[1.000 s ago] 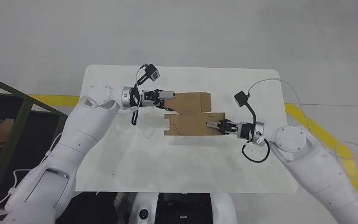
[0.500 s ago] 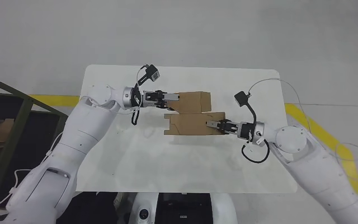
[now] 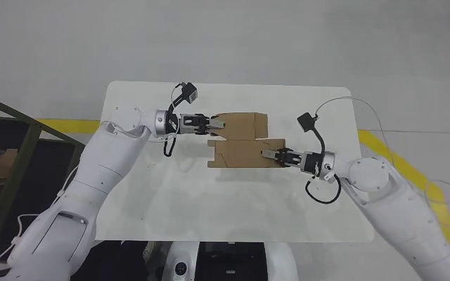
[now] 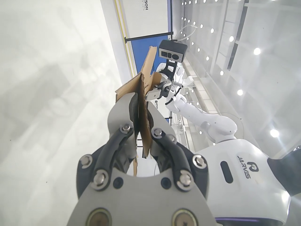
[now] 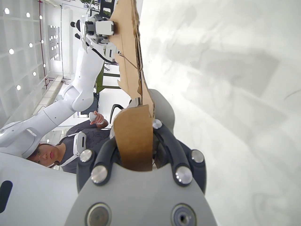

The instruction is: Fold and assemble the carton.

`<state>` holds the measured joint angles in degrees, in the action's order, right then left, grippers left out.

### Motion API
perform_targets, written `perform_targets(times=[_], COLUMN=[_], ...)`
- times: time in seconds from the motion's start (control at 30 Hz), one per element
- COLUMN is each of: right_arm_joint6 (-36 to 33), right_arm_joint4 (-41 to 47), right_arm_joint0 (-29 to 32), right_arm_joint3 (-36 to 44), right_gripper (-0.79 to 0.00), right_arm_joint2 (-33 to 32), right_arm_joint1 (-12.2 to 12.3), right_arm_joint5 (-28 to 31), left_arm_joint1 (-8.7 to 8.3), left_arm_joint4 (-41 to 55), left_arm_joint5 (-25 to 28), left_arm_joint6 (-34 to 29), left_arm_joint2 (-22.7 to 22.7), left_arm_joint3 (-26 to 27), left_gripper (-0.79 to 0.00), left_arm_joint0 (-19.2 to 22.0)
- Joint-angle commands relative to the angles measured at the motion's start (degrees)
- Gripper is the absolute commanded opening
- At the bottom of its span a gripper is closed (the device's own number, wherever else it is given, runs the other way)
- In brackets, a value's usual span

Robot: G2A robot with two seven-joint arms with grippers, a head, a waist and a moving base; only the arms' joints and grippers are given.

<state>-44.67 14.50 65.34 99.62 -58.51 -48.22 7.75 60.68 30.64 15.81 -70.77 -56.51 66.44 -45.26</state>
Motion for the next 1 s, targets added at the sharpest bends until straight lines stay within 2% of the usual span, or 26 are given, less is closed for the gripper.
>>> perform_targets(times=[0.0,0.07,0.1,0.13,0.17,0.3,0.6,0.77,0.83,0.97], right_arm_joint6=[0.1,0.2,0.3,0.5,0.7,2.3,2.5,-5.7,-9.4,-12.7], right_arm_joint4=[-0.2,-0.5,-0.7,-0.7,-0.7,0.5,6.1,15.5,18.6,21.6], right_arm_joint0=[0.1,0.3,0.4,0.5,0.6,1.1,2.1,0.1,-1.4,-4.7], right_arm_joint3=[0.1,0.2,0.3,0.2,0.0,-2.2,-6.8,-9.4,-10.5,-14.1], right_gripper=[-0.785,-0.785,-0.597,-0.369,0.000,0.000,0.000,0.000,0.000,0.000], right_arm_joint2=[-0.2,-0.3,-0.4,-0.6,-0.8,-2.7,-6.7,-5.2,-3.7,-0.2], right_arm_joint1=[-0.1,-0.2,-0.2,-0.2,-0.3,-0.3,-0.6,-1.5,-2.1,-3.5], right_arm_joint5=[-0.2,-0.4,-0.6,-0.8,-0.9,0.0,12.4,20.7,22.4,24.6], left_arm_joint1=[0.04,0.09,0.12,0.15,0.18,0.23,0.31,0.43,0.49,0.59], left_arm_joint4=[0.0,0.1,0.2,0.4,0.6,1.7,2.4,2.1,2.2,2.5], left_arm_joint5=[-0.1,0.0,0.1,0.1,0.2,1.0,1.9,2.0,2.0,2.0], left_arm_joint6=[-0.1,-0.1,-0.1,-0.2,-0.3,-1.7,-4.1,-4.4,-4.5,-4.9], left_arm_joint2=[-0.1,-0.1,-0.2,-0.2,-0.3,-0.7,-1.1,-0.9,-0.9,-0.9], left_arm_joint3=[0.0,0.1,0.2,0.2,0.3,0.5,1.1,1.5,1.6,2.0], left_gripper=[-0.785,-0.785,-0.785,-0.785,-0.785,-0.785,-0.785,-0.785,-0.785,-0.785], left_arm_joint0=[-0.1,-0.1,-0.2,-0.2,-0.2,-0.4,-1.0,-1.3,-1.4,-1.5])
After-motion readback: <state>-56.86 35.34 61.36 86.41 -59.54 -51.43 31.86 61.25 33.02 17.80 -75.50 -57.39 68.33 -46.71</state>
